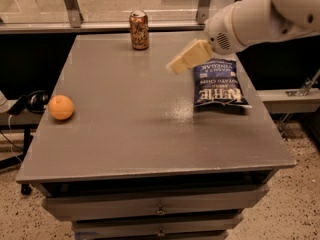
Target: Pick orange can
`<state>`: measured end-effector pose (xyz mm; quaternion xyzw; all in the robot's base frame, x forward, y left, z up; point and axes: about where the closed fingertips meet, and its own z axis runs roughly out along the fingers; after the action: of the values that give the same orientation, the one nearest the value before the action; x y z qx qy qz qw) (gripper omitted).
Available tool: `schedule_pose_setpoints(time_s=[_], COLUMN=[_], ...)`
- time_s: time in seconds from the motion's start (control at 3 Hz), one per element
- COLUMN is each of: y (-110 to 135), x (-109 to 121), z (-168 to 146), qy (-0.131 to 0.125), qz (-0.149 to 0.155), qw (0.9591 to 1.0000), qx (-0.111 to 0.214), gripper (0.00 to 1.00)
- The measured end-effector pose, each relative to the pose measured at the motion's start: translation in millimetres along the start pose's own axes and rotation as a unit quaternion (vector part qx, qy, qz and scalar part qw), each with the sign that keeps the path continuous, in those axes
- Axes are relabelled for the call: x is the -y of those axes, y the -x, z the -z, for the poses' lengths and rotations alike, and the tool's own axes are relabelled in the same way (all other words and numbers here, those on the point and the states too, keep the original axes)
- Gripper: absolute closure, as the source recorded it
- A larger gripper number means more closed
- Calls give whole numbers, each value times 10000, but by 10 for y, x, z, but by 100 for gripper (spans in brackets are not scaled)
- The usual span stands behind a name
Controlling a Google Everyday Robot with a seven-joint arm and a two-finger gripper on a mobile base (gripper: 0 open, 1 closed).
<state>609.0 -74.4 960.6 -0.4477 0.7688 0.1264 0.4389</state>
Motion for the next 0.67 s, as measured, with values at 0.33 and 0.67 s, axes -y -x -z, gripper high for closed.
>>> schedule_pose_setpoints(time_s=[0.33,0.67], y=[140,353], x=[248,665], z=[-544,-1046], qy=[-251,-690], qz=[-100,-106], qw=[9987,9931], qx=[434,939], gripper=[0,0])
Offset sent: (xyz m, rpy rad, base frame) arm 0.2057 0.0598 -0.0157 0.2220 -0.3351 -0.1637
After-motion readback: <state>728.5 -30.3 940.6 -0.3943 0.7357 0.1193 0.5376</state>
